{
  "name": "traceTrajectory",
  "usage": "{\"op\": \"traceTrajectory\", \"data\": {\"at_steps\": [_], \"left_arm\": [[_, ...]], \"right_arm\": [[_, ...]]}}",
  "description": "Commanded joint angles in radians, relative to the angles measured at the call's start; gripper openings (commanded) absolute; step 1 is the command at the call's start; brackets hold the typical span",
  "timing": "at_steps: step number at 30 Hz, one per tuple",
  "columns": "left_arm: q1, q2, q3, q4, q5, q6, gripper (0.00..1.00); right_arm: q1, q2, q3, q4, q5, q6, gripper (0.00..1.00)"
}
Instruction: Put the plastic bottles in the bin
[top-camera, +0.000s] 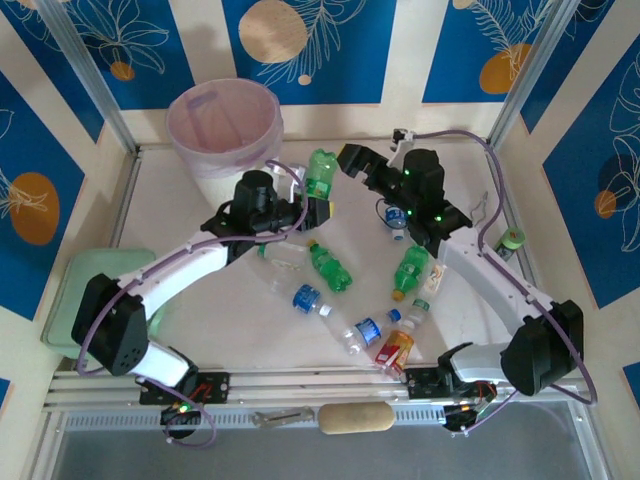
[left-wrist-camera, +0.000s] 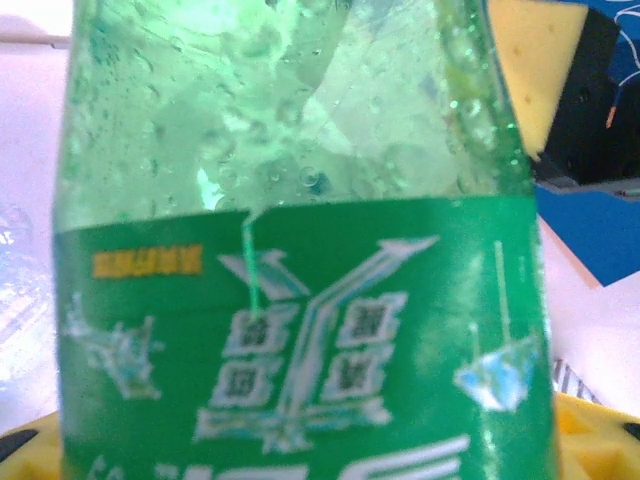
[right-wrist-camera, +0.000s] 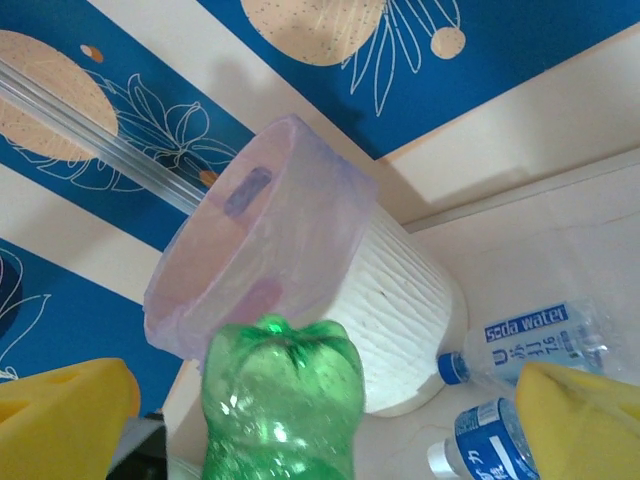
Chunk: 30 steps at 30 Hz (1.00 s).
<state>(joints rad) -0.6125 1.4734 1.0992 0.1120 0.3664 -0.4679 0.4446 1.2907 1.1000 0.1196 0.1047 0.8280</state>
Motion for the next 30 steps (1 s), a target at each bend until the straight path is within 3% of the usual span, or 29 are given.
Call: {"op": "traceTrajectory", "data": {"at_steps": [1, 9, 18, 24, 30], "left_arm": [[0.026, -0.016, 0.075, -0.081, -0.055, 0.090, 0.44], [0.229, 0.044, 0.351, -0.267, -0.068, 0.258, 0.44], [0.417, 0.255, 0.700, -0.407, -0.115, 0.358, 0.45], [0.496, 0.387, 0.797, -0.468, -0.126, 0.338, 0.45], [0.514, 0.487, 0.818, -0.533, -0.181, 0.354, 0.45]], "right_arm": [[-0.024, -0.052, -0.050, 0.012, 0.020, 0.017, 0.99], [-0.047, -0.141, -0.148, -0.089, 0.050, 0.005, 0.99], [-0.052, -0.206, -0.232, -0.161, 0.080, 0.046, 0.99], [-0.052, -0.226, -0.241, -0.182, 0.096, 0.041, 0.99], [-0.052, -0.220, -0.232, -0.184, 0.094, 0.040, 0.99]]}}
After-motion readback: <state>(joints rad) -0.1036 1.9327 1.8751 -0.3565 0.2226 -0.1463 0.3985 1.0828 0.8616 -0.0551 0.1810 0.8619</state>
